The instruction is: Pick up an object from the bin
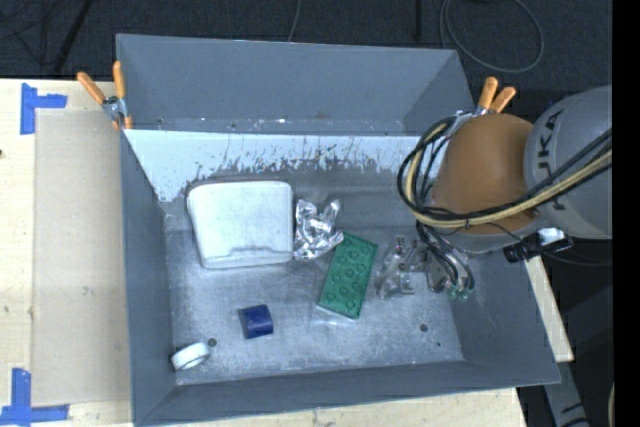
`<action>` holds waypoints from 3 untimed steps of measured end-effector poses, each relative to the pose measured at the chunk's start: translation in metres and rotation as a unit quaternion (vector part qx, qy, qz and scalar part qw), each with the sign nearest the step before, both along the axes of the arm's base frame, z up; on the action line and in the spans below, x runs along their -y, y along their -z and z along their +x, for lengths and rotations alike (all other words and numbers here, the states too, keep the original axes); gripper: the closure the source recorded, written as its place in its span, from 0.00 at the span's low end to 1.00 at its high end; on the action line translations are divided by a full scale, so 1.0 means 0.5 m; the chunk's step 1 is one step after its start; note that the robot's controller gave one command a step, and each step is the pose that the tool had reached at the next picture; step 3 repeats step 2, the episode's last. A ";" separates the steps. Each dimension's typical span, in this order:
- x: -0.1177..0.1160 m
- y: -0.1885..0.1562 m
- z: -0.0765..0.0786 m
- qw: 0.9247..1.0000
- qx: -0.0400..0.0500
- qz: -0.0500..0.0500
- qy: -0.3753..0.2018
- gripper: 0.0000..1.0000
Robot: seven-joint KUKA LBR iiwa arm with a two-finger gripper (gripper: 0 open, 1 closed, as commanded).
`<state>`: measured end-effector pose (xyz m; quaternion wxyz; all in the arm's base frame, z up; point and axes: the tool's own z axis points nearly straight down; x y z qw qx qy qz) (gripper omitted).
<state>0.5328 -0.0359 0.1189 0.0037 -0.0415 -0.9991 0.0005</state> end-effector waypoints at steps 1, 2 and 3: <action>-0.003 -0.005 0.004 1.000 0.003 0.001 -0.001 0.00; -0.008 0.073 0.120 1.000 0.009 0.000 -0.029 0.00; -0.008 0.073 0.120 1.000 0.009 0.000 -0.029 0.00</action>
Offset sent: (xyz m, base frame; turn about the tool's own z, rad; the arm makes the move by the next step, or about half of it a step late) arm 0.0000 0.0000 0.0000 0.0000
